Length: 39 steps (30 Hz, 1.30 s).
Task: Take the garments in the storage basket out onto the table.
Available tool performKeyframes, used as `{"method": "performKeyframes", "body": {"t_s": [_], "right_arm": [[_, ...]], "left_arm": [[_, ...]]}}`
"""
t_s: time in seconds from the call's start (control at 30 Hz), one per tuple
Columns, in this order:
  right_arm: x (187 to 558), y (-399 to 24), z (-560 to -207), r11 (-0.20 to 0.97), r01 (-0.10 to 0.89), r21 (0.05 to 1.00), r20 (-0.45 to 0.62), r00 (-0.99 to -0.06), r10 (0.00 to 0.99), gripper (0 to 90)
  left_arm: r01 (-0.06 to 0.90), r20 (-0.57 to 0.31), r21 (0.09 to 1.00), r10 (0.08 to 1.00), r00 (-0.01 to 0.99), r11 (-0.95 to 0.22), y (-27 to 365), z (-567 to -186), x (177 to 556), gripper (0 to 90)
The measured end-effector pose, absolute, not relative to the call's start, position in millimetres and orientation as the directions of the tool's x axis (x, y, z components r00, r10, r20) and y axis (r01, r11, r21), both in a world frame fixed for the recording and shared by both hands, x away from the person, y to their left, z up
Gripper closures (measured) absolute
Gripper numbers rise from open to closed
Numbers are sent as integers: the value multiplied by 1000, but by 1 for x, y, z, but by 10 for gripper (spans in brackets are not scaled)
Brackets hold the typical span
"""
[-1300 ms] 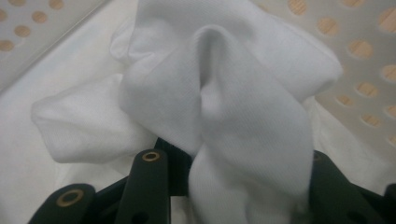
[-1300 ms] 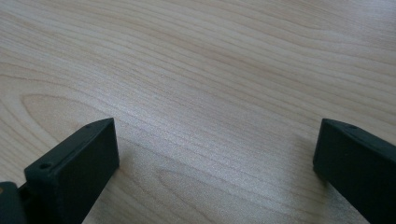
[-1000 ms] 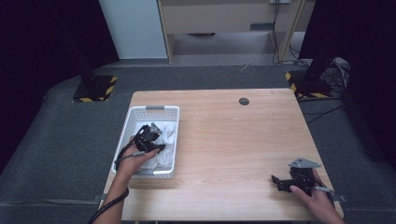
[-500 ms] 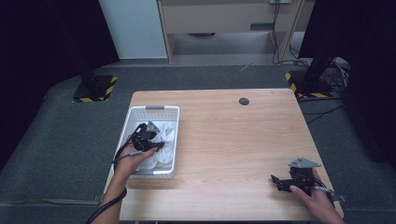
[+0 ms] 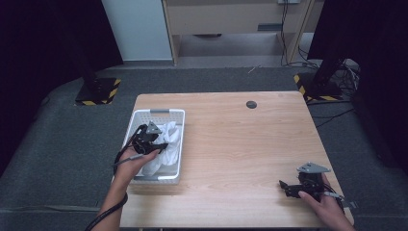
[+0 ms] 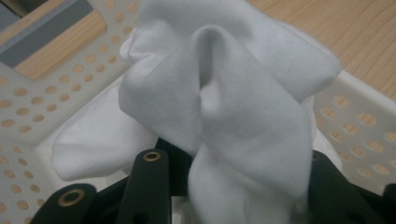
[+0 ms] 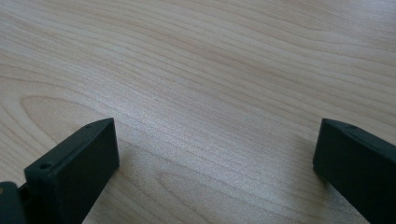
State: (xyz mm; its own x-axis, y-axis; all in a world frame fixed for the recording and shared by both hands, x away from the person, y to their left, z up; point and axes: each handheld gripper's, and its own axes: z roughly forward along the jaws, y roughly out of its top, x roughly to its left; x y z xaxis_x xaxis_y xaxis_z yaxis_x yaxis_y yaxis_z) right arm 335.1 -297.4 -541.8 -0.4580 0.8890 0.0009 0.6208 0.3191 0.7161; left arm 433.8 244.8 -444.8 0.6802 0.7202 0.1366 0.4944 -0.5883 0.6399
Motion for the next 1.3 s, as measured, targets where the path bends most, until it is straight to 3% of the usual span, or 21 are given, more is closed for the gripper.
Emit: {"method": "performKeyframes", "body": {"t_s": [0.6,1.3], "right_arm": [[335,-297,-542,319,621,716,1,-458,889,4],[335,-297,-542,319,621,716,1,-457,889,4]], "left_arm": [[455,146,690,724,674,-563,257,-408,423,625],[424,153,716,717,680,-555,253,-395,417,624]]}}
